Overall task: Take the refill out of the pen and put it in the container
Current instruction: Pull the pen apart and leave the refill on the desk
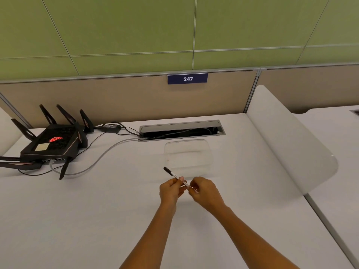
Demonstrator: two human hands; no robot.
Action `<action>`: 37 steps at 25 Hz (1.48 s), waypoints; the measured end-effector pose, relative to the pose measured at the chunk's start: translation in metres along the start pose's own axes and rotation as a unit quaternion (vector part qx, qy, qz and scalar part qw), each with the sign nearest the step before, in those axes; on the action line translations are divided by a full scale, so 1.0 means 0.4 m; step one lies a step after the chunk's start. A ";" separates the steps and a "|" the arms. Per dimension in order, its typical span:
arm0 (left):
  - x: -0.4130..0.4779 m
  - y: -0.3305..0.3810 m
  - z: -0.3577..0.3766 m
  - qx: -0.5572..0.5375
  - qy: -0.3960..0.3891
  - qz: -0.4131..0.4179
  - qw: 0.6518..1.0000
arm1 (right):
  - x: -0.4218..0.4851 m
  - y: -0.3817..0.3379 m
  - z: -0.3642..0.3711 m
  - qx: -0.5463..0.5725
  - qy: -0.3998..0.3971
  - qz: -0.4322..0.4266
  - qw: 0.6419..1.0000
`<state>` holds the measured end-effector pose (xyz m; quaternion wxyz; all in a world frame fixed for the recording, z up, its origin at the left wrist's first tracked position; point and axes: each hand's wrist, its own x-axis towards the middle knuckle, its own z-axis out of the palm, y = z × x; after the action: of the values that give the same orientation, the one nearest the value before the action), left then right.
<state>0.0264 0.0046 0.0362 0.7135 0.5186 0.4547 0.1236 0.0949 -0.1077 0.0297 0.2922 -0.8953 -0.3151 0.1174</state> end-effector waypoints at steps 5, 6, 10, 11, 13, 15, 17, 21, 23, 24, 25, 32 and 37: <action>-0.014 0.055 -0.004 -0.120 0.016 -0.022 0.992 | 0.020 -0.010 -0.067 0.230 -0.026 0.158 0.960; -0.017 0.062 -0.002 -0.136 0.019 -0.026 0.990 | 0.020 -0.013 -0.081 0.264 -0.049 0.184 0.945; -0.029 0.080 0.003 -0.182 0.010 -0.040 0.982 | 0.026 -0.021 -0.110 0.356 -0.099 0.231 0.900; -0.031 0.083 0.003 -0.190 0.006 -0.042 0.981 | 0.028 -0.023 -0.114 0.387 -0.104 0.240 0.884; -0.036 0.089 0.006 -0.199 0.004 -0.041 0.979 | 0.030 -0.027 -0.121 0.434 -0.104 0.246 0.860; -0.038 0.098 0.013 -0.202 0.021 -0.036 0.979 | 0.031 -0.026 -0.118 0.428 -0.082 0.222 0.872; -0.039 0.110 0.021 -0.204 0.044 -0.028 0.978 | 0.029 -0.026 -0.108 0.398 -0.043 0.170 0.901; -0.040 0.135 0.030 -0.221 0.064 -0.032 0.973 | 0.032 -0.027 -0.094 0.323 0.033 0.071 0.943; -0.045 0.148 0.031 -0.231 0.063 -0.041 0.970 | 0.038 -0.026 -0.096 0.278 0.072 0.022 0.958; -0.047 0.155 0.031 -0.232 0.063 -0.044 0.970 | 0.041 -0.025 -0.100 0.249 0.092 -0.009 0.964; -0.049 0.162 0.030 -0.232 0.063 -0.045 0.970 | 0.044 -0.023 -0.108 0.217 0.108 -0.045 0.969; -0.053 0.204 0.022 -0.205 0.053 -0.021 0.977 | 0.066 -0.033 -0.157 0.244 0.023 -0.008 0.969; -0.046 0.211 0.021 -0.197 0.056 -0.014 0.979 | 0.076 -0.041 -0.170 0.260 0.003 0.005 0.966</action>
<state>0.0476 0.0240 0.1180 0.7766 0.3543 0.4676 0.2297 0.1372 -0.1087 0.0932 0.5154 -0.7905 -0.2681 0.1939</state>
